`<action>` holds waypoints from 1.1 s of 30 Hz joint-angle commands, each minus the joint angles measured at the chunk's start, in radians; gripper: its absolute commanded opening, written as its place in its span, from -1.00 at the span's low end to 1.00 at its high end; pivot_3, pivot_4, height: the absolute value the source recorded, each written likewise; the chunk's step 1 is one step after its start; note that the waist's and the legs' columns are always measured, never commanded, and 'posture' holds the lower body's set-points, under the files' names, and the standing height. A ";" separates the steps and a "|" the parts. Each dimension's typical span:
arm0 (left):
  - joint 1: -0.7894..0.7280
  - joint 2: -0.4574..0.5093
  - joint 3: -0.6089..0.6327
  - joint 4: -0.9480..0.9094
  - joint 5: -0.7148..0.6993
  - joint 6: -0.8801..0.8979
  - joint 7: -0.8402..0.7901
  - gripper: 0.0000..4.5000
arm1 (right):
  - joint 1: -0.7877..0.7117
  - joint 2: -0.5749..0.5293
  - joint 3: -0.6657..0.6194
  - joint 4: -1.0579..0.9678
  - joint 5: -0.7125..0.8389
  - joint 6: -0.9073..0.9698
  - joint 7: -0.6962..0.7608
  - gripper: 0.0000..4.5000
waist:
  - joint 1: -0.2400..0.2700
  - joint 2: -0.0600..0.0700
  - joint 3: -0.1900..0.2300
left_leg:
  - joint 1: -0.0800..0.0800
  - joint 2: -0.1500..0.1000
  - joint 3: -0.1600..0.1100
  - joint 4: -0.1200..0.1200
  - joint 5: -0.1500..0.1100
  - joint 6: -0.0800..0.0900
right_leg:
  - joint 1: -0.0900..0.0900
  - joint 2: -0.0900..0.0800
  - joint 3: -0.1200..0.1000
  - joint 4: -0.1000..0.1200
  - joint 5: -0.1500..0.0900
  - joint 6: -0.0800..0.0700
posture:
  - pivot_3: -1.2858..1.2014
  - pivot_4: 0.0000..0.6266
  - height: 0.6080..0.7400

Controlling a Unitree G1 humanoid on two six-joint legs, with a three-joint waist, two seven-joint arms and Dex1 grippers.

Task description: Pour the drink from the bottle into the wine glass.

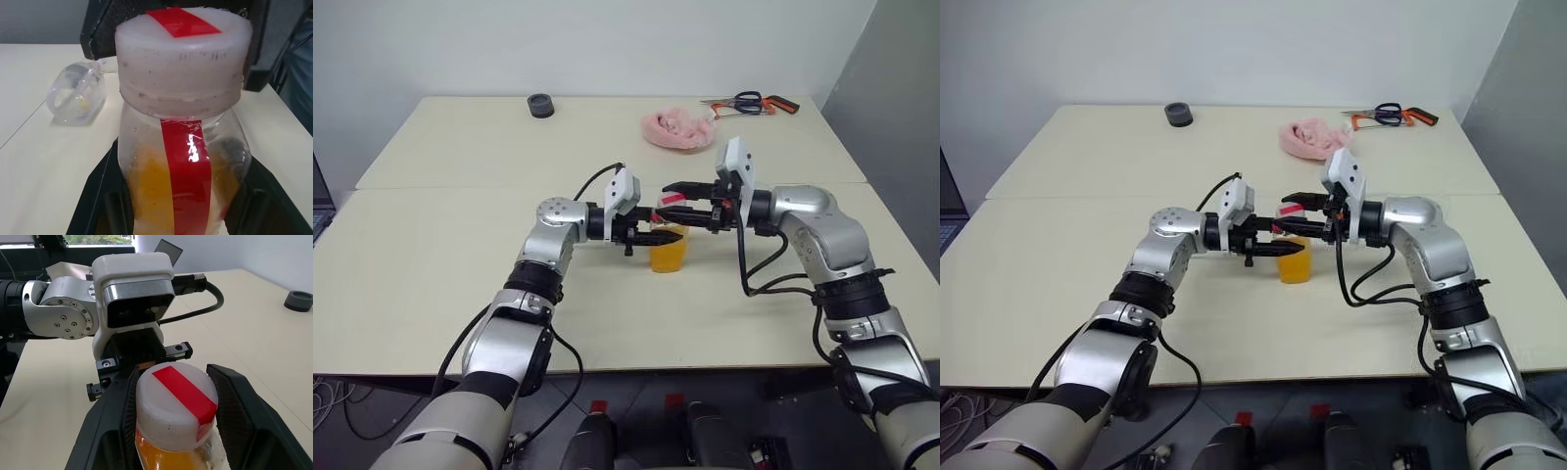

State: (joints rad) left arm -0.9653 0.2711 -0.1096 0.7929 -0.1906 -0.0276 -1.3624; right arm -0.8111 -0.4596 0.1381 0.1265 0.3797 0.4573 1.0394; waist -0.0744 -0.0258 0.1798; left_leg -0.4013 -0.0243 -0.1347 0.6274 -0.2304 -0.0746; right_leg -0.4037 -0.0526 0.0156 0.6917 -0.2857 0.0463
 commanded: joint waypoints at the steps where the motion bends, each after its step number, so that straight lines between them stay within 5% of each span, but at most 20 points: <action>1: -0.021 -0.015 -0.008 -0.051 -0.007 -0.029 -0.026 -0.21 | 0.074 0.013 -0.075 -0.104 0.011 0.017 -0.117 0.14 | 0.003 0.000 0.000 | 0.000 0.000 0.000 0.000 0.000 0.000 | 0.000 0.000 0.000 0.000 0.000 0.000 | 0.03 -0.52 1.00; 6: -0.023 -0.014 -0.006 -0.045 -0.007 -0.030 -0.017 -0.21 | 0.257 0.067 -0.117 -0.476 -0.060 0.056 -0.394 0.72 | 0.014 0.000 0.000 | -0.001 0.000 -0.001 0.000 0.000 0.000 | -0.001 0.000 0.000 0.001 0.000 0.000 | 0.03 -0.52 1.00; 13: -0.033 -0.015 -0.007 -0.027 0.000 -0.037 -0.021 -0.21 | 0.391 0.161 0.023 -0.687 -0.296 0.074 -0.688 0.72 | 0.011 0.000 0.000 | 0.000 0.000 0.000 0.001 0.000 0.000 | -0.001 0.000 0.001 0.003 0.000 0.000 | 0.03 -0.52 1.00; 33: -0.032 -0.010 -0.002 -0.015 0.011 -0.049 -0.024 -0.21 | 0.454 0.129 -0.024 -0.708 -0.374 0.090 -0.735 0.72 | 0.015 0.000 0.000 | 0.000 0.000 0.000 0.001 0.000 0.000 | -0.001 0.000 0.001 0.003 0.000 0.000 | 0.03 -0.52 1.00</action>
State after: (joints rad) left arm -0.9756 0.2496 -0.1228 0.8013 -0.1720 -0.0534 -1.3811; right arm -0.3611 -0.3124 0.1949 -0.5566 0.0213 0.5339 0.3273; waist -0.0599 -0.0258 0.1797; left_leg -0.4014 -0.0244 -0.1344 0.6285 -0.2305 -0.0745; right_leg -0.4048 -0.0522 0.0164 0.6946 -0.2859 0.0465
